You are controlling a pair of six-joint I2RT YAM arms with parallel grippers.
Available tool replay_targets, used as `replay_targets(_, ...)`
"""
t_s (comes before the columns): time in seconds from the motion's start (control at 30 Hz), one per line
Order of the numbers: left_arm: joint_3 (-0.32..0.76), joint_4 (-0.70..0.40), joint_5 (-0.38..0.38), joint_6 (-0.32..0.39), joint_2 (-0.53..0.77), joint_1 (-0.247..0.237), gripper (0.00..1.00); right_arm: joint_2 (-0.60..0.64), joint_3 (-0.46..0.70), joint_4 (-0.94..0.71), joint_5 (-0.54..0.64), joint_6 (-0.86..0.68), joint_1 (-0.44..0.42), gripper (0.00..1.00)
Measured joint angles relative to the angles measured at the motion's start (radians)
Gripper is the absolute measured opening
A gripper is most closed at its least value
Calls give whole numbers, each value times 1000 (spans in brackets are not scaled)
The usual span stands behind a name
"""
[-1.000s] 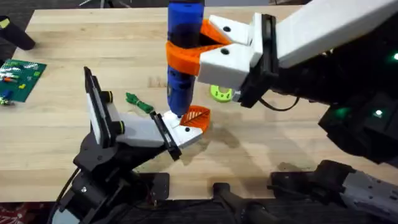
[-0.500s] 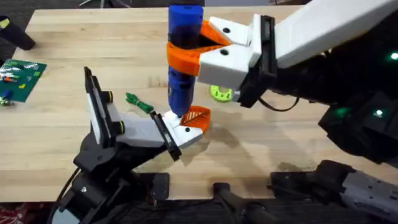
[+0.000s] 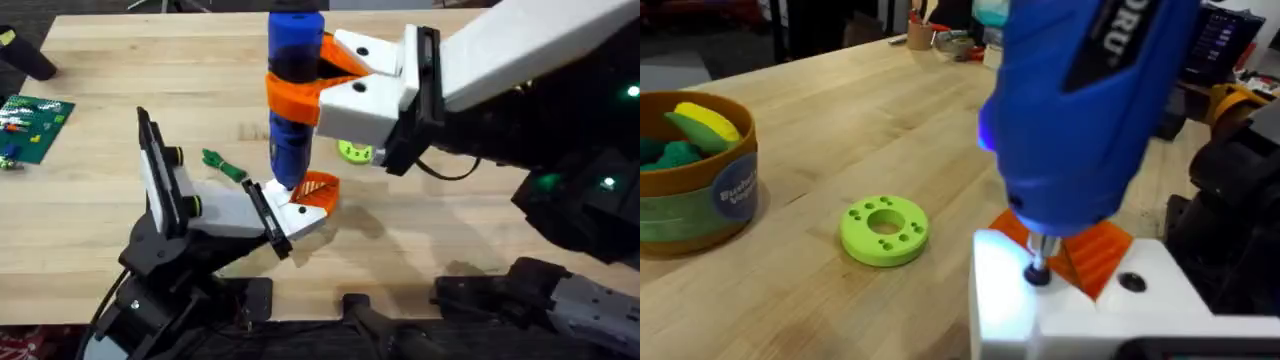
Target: Pick up the gripper from the table and insert it into the empty holder that is missing its gripper. Then pick up a screw, insert it into the mounting hole, and use the screwdriver to tighten it. Finally, clean up the table by picking up the vegetable and placing it into the bucket.
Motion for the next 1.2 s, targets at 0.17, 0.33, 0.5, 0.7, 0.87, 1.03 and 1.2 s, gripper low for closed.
replay_targets(0.17, 0, 1, -4, 1, 0, 0, 14, -2, 0, -3, 3, 1, -1, 60)
replay_targets(0.33, 0, 0, 2, 3, 1, 0, 14, -2, 0, -3, -3, 2, 0, 60)
replay_targets(0.5, 0, 1, -1, 2, 0, -2, 14, -2, 0, -7, 0, 13, -1, 61)
replay_targets(0.7, 0, 3, 12, 6, 0, -2, 14, -2, 6, 5, -40, 31, -3, 60)
replay_targets(0.87, 0, 3, 11, 5, 0, -2, 14, 7, 114, -47, -115, 45, -18, 59)
replay_targets(1.03, 0, 3, 1, 4, 0, -2, 14, -18, 216, 64, -162, 82, -37, 61)
replay_targets(1.2, 0, 3, -4, 3, 0, -2, 14, -47, 253, 42, -189, 131, -105, 59)
